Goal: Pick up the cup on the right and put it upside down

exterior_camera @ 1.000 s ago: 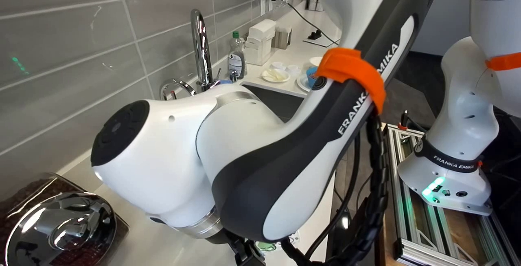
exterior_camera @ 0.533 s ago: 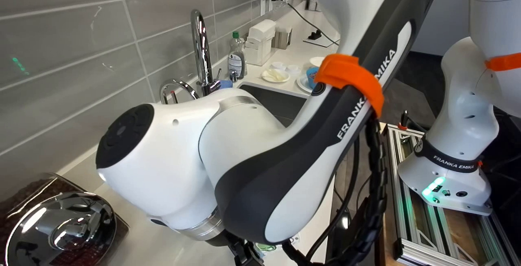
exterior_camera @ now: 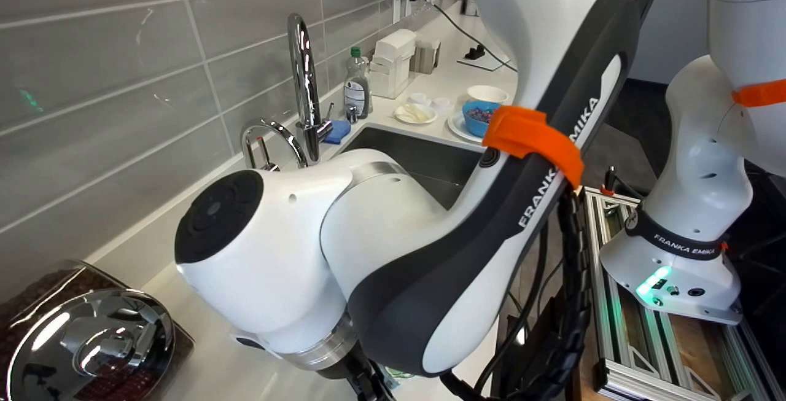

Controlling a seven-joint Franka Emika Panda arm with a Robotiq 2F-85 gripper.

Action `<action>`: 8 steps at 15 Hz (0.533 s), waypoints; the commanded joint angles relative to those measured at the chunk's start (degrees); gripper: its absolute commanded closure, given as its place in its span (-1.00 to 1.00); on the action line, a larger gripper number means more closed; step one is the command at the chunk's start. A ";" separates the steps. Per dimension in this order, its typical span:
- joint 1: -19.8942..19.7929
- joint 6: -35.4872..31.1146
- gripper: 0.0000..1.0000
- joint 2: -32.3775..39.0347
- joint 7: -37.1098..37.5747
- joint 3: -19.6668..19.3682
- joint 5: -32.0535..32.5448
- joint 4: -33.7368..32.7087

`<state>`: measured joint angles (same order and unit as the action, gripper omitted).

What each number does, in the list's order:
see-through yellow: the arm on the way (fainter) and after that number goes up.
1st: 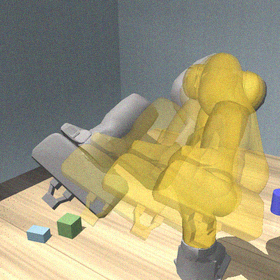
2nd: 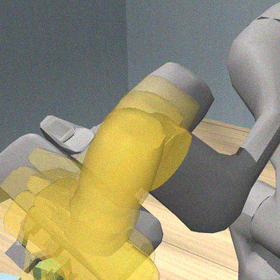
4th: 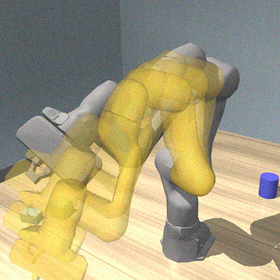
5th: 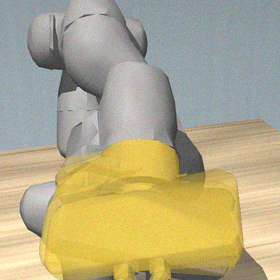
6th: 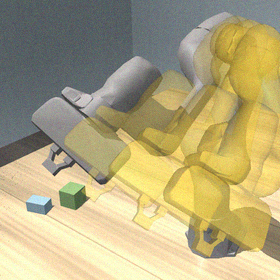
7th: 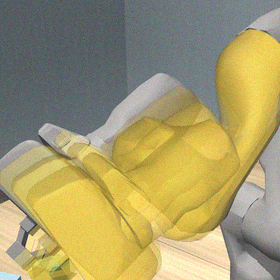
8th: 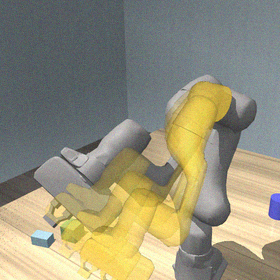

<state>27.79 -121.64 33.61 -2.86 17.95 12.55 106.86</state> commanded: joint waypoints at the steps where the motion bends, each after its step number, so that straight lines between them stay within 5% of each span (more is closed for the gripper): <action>1: 0.79 -0.23 -1.00 -0.89 0.54 -1.00 2.26 1.63; 8: 0.36 -1.15 -1.00 0.40 -0.44 -0.77 2.58 1.66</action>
<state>27.80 -121.64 33.71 -2.90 17.46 14.19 107.53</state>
